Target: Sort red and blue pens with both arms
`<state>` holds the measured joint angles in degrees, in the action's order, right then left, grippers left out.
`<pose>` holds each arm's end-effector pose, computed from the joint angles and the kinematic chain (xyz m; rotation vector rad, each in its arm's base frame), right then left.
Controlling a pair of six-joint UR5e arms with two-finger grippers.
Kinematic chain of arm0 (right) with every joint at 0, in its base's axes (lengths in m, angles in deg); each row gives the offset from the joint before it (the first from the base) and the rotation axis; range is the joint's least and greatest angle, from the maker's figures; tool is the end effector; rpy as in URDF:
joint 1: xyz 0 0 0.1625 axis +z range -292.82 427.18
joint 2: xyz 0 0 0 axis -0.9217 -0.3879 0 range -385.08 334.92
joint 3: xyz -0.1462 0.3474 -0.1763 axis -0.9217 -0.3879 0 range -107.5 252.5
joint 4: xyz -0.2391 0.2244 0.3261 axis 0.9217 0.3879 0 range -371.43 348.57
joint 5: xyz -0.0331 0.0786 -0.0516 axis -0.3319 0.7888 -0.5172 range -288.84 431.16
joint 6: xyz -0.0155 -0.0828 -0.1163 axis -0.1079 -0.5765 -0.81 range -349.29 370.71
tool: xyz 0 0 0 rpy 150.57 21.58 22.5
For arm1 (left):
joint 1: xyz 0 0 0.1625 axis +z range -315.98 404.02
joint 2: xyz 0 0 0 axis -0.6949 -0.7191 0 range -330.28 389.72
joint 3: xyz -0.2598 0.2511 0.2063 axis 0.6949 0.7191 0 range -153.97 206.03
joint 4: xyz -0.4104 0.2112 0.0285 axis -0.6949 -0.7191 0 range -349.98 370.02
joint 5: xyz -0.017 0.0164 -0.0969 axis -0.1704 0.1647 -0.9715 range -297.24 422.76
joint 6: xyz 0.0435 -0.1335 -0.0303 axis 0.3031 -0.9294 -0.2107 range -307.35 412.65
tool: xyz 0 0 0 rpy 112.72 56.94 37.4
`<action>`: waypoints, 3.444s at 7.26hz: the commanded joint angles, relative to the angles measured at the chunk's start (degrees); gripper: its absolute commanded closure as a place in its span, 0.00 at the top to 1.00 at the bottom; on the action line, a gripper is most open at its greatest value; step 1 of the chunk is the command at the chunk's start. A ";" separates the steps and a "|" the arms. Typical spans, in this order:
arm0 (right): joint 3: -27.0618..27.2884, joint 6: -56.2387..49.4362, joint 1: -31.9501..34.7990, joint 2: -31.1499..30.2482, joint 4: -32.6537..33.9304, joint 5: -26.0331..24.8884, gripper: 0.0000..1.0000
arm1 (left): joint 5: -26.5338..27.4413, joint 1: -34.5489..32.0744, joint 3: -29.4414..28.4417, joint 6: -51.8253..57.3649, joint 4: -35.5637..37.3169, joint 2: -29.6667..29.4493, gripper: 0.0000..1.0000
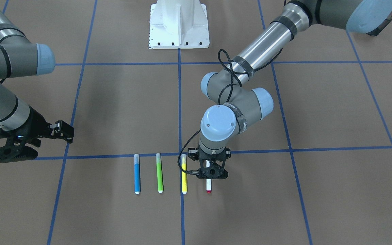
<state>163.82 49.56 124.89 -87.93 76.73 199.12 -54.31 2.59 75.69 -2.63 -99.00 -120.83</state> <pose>-0.3477 -0.6346 0.3692 0.0378 -0.8215 -0.0672 0.6569 -0.6703 0.2501 0.0570 0.8077 0.0511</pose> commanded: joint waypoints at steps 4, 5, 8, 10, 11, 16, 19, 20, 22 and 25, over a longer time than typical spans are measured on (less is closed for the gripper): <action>0.00 0.00 0.29 -0.07 -0.09 0.00 1.00 | 0.09 -0.06 0.52 0.09 0.38 0.00 0.00; 0.00 0.00 0.38 -0.07 -0.09 0.00 1.00 | 0.43 -0.41 1.22 0.09 0.38 0.00 0.00; -0.95 1.93 1.17 2.28 -0.44 -0.09 0.99 | -0.26 -5.14 7.53 0.00 3.19 1.74 0.00; -8.04 4.38 -0.05 9.47 -2.18 -0.70 0.97 | -4.71 -9.18 11.15 0.26 3.29 6.31 0.00; -11.39 7.35 -0.49 9.85 -8.98 -1.14 0.96 | -7.36 -11.38 12.81 0.61 3.20 8.59 0.00; -24.16 16.61 -9.36 20.31 -14.50 -10.28 0.95 | -9.56 -17.80 18.28 5.01 2.85 17.93 0.00; -27.94 15.83 -11.30 21.81 -14.33 -8.88 0.76 | -9.76 -18.08 18.28 5.01 2.85 17.93 0.00; -28.29 13.99 -11.66 21.81 -14.15 -8.70 0.73 | -9.84 -18.16 18.37 5.01 2.85 17.93 0.00; -30.22 9.68 -12.10 21.90 -14.06 -8.00 0.69 | -9.93 -18.17 18.80 5.01 2.85 18.02 0.00; -31.63 9.14 -12.45 23.39 -13.97 -5.89 0.58 | -10.72 -18.16 19.16 5.01 2.76 18.11 0.00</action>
<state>132.83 58.97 112.69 -65.04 62.72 192.67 -64.93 -15.54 94.65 2.38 -96.23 -102.78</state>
